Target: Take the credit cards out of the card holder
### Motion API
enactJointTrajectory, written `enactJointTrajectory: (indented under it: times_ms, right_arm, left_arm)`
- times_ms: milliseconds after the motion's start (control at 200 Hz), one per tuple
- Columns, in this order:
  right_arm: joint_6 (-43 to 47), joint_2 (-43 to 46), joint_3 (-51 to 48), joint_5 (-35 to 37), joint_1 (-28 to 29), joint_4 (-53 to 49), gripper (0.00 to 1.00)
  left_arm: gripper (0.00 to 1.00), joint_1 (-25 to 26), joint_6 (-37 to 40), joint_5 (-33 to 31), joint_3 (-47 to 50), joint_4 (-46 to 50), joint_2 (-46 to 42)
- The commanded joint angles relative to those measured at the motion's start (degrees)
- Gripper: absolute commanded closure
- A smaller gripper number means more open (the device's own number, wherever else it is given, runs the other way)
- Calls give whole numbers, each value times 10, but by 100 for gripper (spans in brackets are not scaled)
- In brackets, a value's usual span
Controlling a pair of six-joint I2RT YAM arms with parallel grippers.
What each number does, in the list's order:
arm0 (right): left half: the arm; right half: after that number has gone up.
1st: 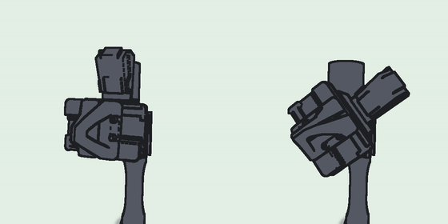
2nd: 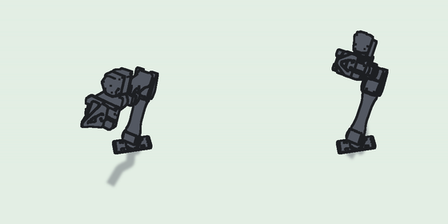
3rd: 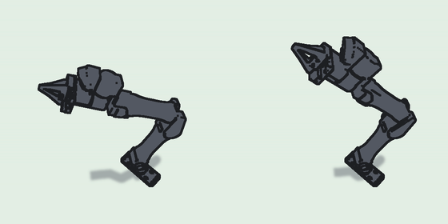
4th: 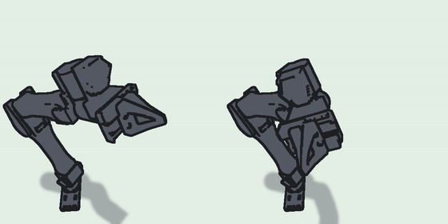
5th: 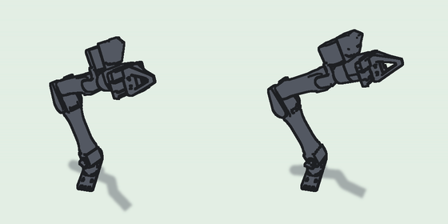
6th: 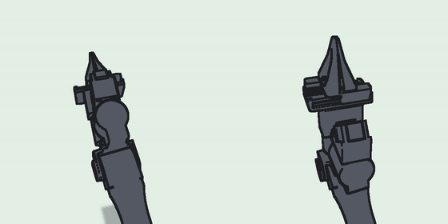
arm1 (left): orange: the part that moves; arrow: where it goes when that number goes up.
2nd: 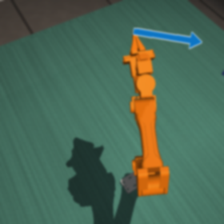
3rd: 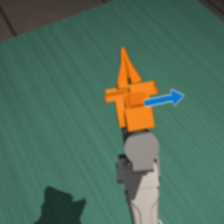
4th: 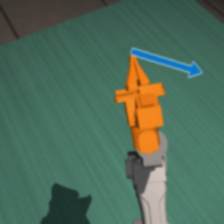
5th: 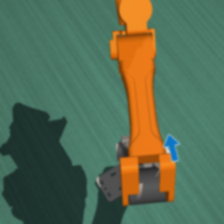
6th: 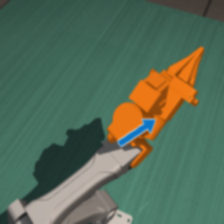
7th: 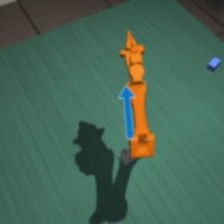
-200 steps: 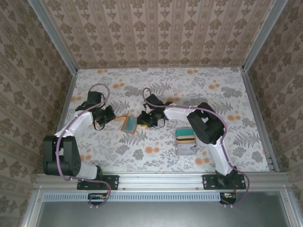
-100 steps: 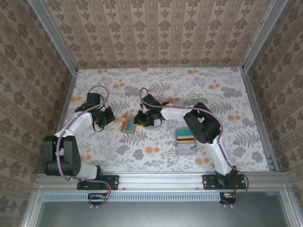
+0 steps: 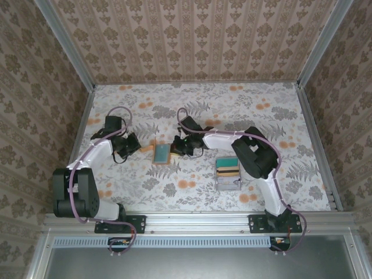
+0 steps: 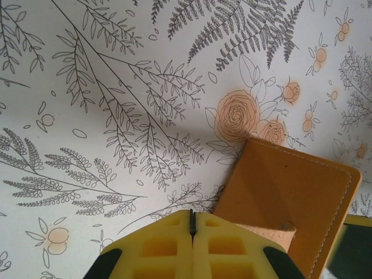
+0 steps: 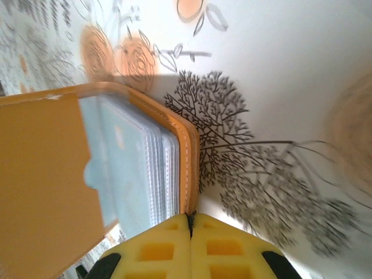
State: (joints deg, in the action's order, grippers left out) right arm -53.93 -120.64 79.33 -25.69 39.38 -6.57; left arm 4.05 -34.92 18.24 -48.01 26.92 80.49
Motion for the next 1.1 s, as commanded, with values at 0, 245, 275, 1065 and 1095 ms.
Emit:
enactJointTrajectory:
  times_ms: [0,245,275,1065,1095]
  right_arm:
    - [22,72,-15,22,-21,-21,100]
    - [65,124,-1,29,-31,-93,100]
    - [66,124,0,30,-31,-97,100]
    - [80,31,15,18,-16,-88,76]
    - [80,30,15,18,-16,-87,76]
  left_arm:
    - [100,-4,-8,14,4,-5,-4]
    - [100,-2,-9,22,12,-26,35]
    - [100,-2,-7,22,14,-27,39]
    - [38,26,58,-59,-76,93,3]
    - [37,34,62,-58,-85,98,2]
